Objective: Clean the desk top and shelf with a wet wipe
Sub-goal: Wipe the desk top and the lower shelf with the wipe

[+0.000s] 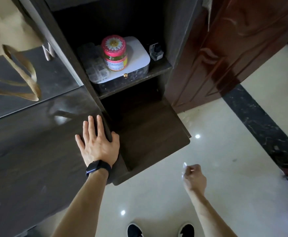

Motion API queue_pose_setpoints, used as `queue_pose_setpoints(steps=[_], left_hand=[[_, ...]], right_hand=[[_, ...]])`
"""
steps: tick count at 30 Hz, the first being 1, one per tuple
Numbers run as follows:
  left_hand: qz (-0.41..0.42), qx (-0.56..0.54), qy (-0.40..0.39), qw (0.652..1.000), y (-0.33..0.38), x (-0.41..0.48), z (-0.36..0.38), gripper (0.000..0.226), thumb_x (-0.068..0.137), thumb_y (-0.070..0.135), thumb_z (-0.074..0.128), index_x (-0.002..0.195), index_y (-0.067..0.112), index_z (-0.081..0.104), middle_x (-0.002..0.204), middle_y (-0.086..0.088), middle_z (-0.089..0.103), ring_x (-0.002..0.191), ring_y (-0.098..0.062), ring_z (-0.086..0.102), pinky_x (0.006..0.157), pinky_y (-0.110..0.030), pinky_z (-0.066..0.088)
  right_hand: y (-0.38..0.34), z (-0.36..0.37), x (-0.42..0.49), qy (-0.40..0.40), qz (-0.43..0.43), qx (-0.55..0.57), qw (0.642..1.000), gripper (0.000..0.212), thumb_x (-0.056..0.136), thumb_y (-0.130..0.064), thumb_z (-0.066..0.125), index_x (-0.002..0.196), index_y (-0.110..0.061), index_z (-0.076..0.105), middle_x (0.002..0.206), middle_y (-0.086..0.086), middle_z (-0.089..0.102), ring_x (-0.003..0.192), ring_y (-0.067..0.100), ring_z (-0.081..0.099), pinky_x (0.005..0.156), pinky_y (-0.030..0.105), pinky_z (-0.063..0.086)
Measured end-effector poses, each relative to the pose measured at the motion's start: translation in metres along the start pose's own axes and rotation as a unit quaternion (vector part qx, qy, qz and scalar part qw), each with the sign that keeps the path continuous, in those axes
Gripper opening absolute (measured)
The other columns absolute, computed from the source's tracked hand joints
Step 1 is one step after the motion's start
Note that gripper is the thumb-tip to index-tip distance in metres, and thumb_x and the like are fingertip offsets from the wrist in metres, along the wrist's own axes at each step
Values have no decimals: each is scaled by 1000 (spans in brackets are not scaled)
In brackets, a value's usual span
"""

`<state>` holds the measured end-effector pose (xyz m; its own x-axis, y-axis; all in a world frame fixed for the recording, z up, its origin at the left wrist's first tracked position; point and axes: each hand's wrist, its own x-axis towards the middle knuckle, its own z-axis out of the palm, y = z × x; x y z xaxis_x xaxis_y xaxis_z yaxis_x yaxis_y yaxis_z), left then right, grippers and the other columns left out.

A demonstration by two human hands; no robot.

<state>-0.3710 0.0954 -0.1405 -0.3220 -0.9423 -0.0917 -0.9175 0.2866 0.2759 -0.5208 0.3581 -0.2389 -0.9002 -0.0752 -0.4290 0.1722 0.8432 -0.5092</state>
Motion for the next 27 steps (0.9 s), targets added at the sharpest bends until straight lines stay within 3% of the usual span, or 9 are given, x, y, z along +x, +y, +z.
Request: queue_pose_setpoints(steps=[2,6,10,16,18,22,25,27], left_hand=[[14,10,-15,1000,0,1,2,69,94,51,35,156,28,13,165,2,6,152,-18,0,121,-51,0],[92,49,-87,991,4,-25,-13,63,100,46,32,156,20,19,165,-3,9,151,-24,5,121,-52,10],[135,81,-200,967,21,-103,-43,60,97,41,41,153,24,27,164,-3,15,150,-25,12,121,-47,15],[225,53,-292,928,93,-267,-78,53,96,41,39,148,30,38,157,4,33,146,-21,22,120,-39,15],[259,50,-310,913,118,-319,-87,53,97,42,39,148,29,38,156,3,35,145,-21,25,121,-40,14],[339,76,-327,879,174,-425,-89,54,98,42,38,150,27,35,157,1,33,145,-22,26,121,-43,14],[404,92,-326,850,216,-500,-85,54,99,42,38,151,28,32,159,0,30,146,-22,24,122,-44,10],[444,93,-323,830,238,-551,-82,54,100,41,37,152,28,31,160,2,28,147,-20,23,122,-42,10]], right_hand=[[1,-22,-28,-14,-47,42,998,24,95,-41,60,82,-21,54,65,-2,70,72,28,68,70,39,53],[-10,-104,-72,-29,-135,86,987,17,94,-36,65,85,-25,56,60,-5,66,57,8,61,62,21,47],[-6,-191,-108,-35,-196,53,979,11,94,-31,65,101,-25,60,66,-7,68,65,8,63,67,21,47],[47,-319,-168,0,-243,14,970,27,93,-26,68,119,-20,64,82,-8,67,76,14,63,67,9,38],[76,-354,-190,28,-244,36,969,28,93,-26,67,120,-20,64,84,-7,68,76,12,62,66,3,39],[161,-414,-228,98,-249,76,960,31,93,-22,67,123,-16,63,82,-10,64,76,15,63,65,12,38],[238,-455,-249,117,-208,74,968,27,95,-25,62,123,-23,62,83,-15,63,78,10,59,67,7,36],[293,-482,-266,154,-178,86,968,28,95,-23,64,122,-22,63,79,-12,62,77,13,60,66,12,33]])
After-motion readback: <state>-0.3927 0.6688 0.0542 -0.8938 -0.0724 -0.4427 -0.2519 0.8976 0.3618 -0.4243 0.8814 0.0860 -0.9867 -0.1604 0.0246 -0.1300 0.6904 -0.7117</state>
